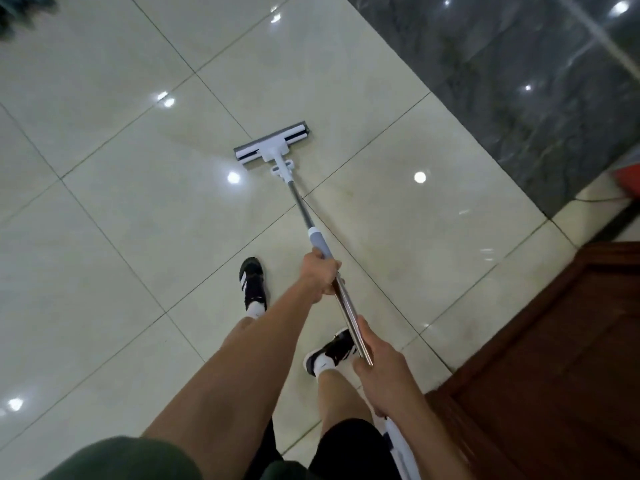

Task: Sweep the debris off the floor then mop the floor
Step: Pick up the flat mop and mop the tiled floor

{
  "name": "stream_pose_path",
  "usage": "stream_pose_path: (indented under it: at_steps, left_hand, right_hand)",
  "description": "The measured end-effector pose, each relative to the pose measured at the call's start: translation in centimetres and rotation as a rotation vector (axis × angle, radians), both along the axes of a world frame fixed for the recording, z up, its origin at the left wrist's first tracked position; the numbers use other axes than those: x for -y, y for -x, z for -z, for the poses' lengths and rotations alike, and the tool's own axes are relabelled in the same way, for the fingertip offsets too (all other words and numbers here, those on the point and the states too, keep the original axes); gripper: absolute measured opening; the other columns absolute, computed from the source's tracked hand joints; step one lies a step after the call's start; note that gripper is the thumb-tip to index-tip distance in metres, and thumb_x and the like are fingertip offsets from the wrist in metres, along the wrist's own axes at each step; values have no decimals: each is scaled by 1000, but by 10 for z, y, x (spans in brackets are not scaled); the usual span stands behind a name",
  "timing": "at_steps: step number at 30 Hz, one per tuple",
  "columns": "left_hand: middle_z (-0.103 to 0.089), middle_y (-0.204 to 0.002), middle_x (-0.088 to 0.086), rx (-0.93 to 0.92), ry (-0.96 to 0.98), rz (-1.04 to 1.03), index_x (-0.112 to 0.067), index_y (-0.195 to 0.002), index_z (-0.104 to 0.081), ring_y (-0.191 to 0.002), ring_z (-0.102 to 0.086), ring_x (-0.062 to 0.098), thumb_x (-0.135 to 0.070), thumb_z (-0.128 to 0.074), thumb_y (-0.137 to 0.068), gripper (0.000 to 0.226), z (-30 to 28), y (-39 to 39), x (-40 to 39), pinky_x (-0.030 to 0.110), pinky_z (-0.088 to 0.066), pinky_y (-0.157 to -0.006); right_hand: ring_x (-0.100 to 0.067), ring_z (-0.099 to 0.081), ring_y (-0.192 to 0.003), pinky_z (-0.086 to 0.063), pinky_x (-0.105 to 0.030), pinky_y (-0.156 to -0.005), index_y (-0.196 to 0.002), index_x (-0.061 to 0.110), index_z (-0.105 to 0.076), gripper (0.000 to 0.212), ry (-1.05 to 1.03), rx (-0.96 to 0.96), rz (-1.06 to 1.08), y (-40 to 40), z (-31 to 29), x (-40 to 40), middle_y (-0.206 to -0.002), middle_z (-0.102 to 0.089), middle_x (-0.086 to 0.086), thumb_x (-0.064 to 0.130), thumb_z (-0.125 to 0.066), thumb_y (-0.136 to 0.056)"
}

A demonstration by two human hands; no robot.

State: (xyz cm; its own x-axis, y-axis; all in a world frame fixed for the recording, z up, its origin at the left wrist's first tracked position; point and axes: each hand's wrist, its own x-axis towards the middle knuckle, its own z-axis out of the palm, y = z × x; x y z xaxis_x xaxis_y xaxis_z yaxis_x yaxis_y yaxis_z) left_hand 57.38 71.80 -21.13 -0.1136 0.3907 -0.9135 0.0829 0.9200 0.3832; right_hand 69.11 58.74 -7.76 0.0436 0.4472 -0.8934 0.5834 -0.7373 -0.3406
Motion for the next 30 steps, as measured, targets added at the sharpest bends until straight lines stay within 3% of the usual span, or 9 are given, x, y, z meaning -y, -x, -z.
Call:
stream_pose_path:
  at_steps: [4,8,10,12,15,18,21,26,30]
  left_hand:
    - [-63,-92,18,-24,-26,-16,-9,-106,-51,-72,-71,32,-8,-61,-97,13,-6,7,-7,57,-62,-68]
    - [-63,-92,19,-30,-41,-33,-7,-109,-52,-71,-71,34,-5,-62,-97,16,-5,24,-29,53,-63,-65]
    - [-61,-86,17,-25,-50,-47,-7,-109,-52,-69,-68,33,-4,-62,-96,17,-2,36,-41,48,-63,-60]
    - [-59,-83,14,-23,-60,-63,-8,-108,-53,-67,-66,32,-2,-61,-96,16,1,52,-55,41,-60,-54]
    - [-60,-84,14,-33,-73,-38,-18,-90,-50,-63,-64,28,-2,-62,-96,21,5,79,-85,42,-60,-58]
    - [-60,-87,15,-44,-88,-13,-25,-79,-42,-64,-64,27,-3,-61,-96,34,10,110,-127,44,-61,-64]
    - [-59,-88,15,-45,-100,50,-18,-84,-47,-67,-64,27,-4,-62,-97,24,18,140,-177,44,-61,-65]
    - [-57,-81,14,-36,-96,117,-5,-98,-52,-72,-63,30,0,-59,-97,9,20,176,-235,48,-62,-71]
    - [-61,-88,16,-64,-76,206,-1,-106,-53,-77,-67,32,-1,-60,-95,13,22,188,-223,50,-62,-72]
  right_hand:
    - [-15,-59,-84,-49,-26,-79,-153,51,-20,68,-50,-30,-7,4,2,-6,-116,-61,-3,21,-51,-99]
    - [-9,-54,-80,-40,-9,-63,-155,43,-21,66,-88,-60,-5,21,5,-29,-112,-56,4,21,-51,-101]
    - [-16,-58,-97,-46,-17,-78,-156,41,-21,66,-97,-57,-4,34,7,-41,-123,-58,1,21,-51,-101]
    - [-17,-59,-97,-49,-28,-85,-156,42,-20,66,-92,-41,17,52,8,-54,-131,-59,-4,22,-51,-101]
    - [-17,-61,-86,-52,-28,-73,-155,45,-19,67,-105,-23,31,85,14,-80,-129,-61,-6,24,-51,-101]
    - [-24,-66,-78,-58,-37,-65,-154,46,-20,66,-117,-6,83,121,23,-117,-117,-65,-12,22,-51,-100]
    - [-24,-63,-72,-59,-37,-59,-154,44,-20,65,-142,29,85,157,32,-163,-111,-66,-13,20,-49,-101]
    - [-26,-60,-78,-54,-38,-68,-154,27,-25,62,-296,204,-123,209,46,-217,-105,-63,-13,13,-47,-98]
    - [-22,-55,-77,-47,-35,-67,-155,37,-17,67,-296,235,-132,232,49,-200,-93,-50,-6,15,-48,-100]
